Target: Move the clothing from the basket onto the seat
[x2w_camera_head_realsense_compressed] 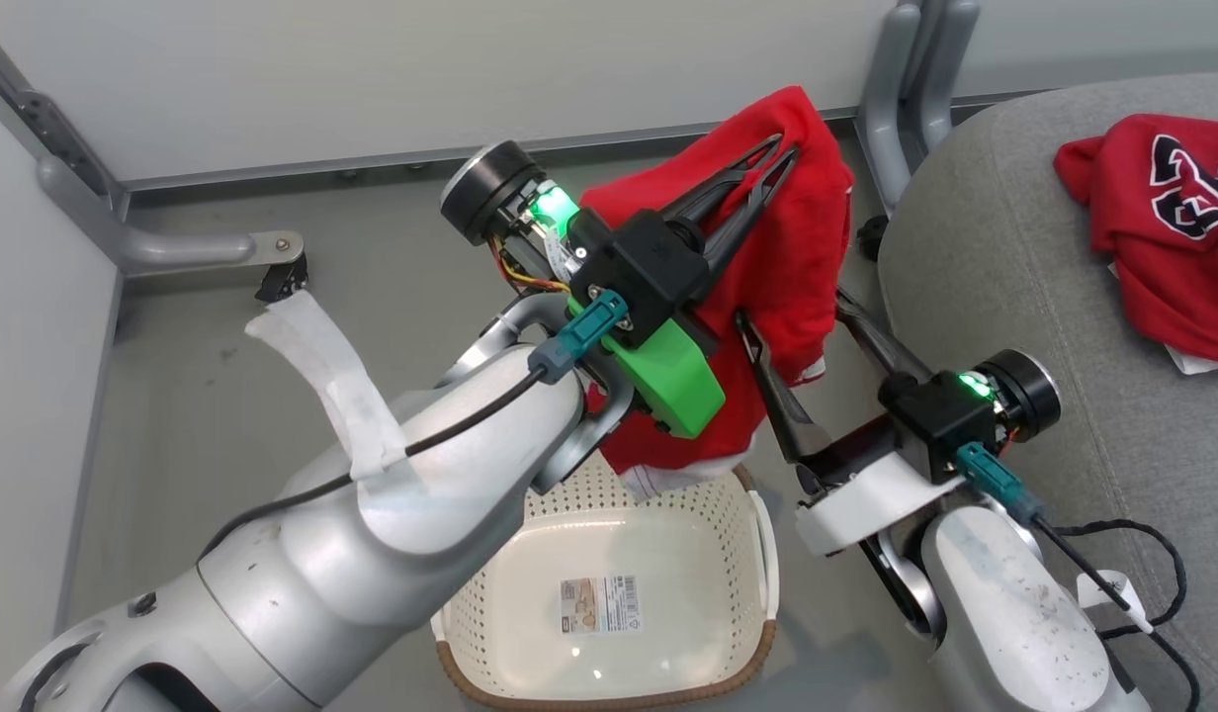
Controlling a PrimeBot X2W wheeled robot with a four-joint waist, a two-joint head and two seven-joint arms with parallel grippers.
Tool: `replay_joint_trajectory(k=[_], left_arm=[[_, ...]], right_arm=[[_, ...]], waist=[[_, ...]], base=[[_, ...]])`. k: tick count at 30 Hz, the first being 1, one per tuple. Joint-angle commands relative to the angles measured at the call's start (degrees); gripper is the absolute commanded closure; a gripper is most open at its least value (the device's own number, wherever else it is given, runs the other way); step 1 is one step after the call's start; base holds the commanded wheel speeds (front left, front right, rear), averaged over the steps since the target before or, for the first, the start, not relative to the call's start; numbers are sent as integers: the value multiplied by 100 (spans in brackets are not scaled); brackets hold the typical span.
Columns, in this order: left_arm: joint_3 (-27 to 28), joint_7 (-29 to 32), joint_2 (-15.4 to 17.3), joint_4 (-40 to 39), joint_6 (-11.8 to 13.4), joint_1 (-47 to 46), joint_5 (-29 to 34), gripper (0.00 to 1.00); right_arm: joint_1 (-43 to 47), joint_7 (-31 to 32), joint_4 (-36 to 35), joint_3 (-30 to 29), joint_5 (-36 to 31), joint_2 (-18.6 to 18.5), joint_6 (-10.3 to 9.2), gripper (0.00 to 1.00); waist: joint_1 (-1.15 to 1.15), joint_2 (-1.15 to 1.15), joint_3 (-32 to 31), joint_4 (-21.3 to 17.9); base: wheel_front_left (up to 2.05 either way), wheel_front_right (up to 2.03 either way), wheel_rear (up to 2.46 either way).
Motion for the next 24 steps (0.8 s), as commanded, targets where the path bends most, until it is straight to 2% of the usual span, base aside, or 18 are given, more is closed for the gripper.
replay_joint_trajectory(k=[1,8,9,10,22,23,24], left_arm=[[-1,-31,-28,-39,10,12,20,100],[-35,-71,-11,-142,27,58,-6,100],[-38,-72,-2,-146,28,65,-9,100],[-41,-81,3,-153,28,77,-17,100],[-79,-136,14,-94,17,196,-121,100],[-72,-150,16,-84,34,211,-112,69],[-85,-158,26,-68,45,224,-83,4]], right_arm=[[-89,-17,153,-4,-5,-20,-8,0],[-210,-17,443,101,360,-20,-8,0],[-212,-17,479,144,429,-20,-7,52],[-224,-17,511,182,535,-20,-8,100],[-191,-17,435,242,726,-20,-7,100],[-163,-17,428,227,730,-20,-7,100],[-141,-17,417,216,729,-21,-8,100]], waist=[[0,56,50,59],[0,56,160,127],[0,56,176,131],[0,56,191,134],[0,56,195,154],[0,56,186,149],[0,56,177,145]], base=[[0,0,0],[0,0,0],[0,0,0],[0,0,0],[0,0,0],[0,0,0],[0,0,0]])
